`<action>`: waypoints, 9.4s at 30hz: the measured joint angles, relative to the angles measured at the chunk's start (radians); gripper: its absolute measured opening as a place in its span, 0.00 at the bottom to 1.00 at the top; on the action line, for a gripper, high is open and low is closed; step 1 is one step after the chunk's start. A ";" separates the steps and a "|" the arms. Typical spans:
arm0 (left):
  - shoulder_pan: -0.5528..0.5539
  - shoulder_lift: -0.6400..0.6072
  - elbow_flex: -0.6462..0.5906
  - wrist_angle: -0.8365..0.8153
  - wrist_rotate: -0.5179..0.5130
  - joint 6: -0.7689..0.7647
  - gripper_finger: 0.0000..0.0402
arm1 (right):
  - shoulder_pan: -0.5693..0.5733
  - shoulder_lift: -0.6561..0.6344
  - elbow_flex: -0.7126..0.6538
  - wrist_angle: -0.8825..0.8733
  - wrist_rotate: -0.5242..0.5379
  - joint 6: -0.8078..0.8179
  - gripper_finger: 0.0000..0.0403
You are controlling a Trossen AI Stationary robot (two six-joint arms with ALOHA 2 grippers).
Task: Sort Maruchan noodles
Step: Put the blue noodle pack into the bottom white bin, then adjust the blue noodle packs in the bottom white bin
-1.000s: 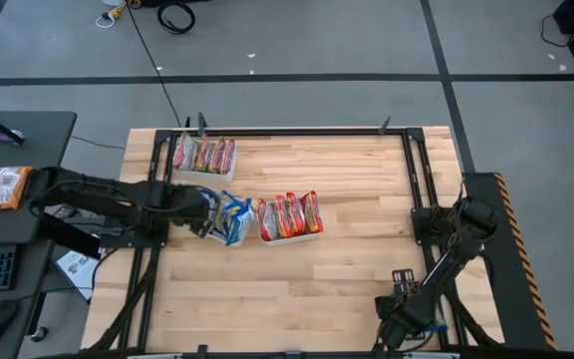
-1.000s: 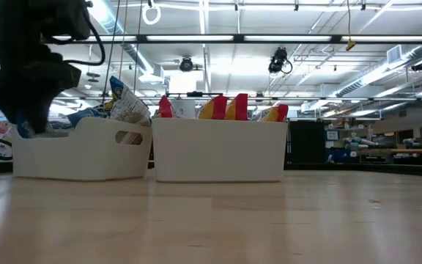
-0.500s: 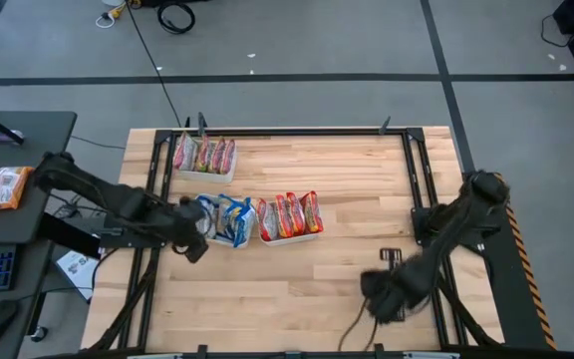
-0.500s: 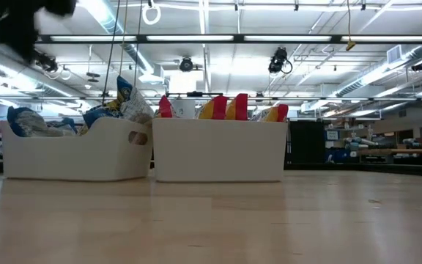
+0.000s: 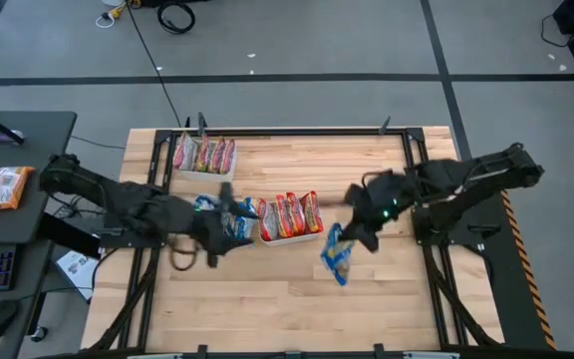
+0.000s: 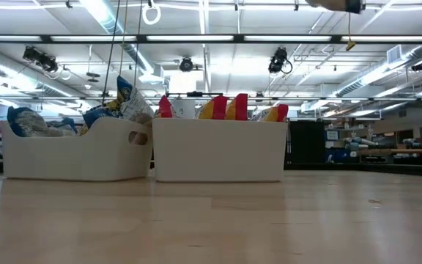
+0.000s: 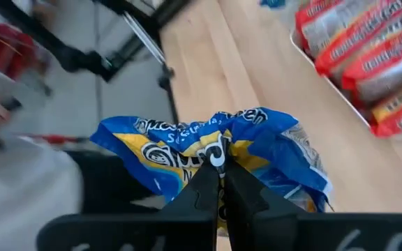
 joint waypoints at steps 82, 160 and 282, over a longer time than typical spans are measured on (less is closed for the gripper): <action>0.048 0.409 0.013 0.451 -0.300 0.775 0.09 | -0.351 -0.025 0.000 0.454 -0.340 0.072 0.32; 0.706 0.076 -0.341 -0.490 0.129 -1.518 0.01 | 0.167 -0.163 0.000 0.021 0.285 -0.073 0.34; 0.459 0.095 -0.581 -0.067 -0.420 -1.413 0.02 | 0.185 0.057 0.000 0.234 0.228 0.310 0.34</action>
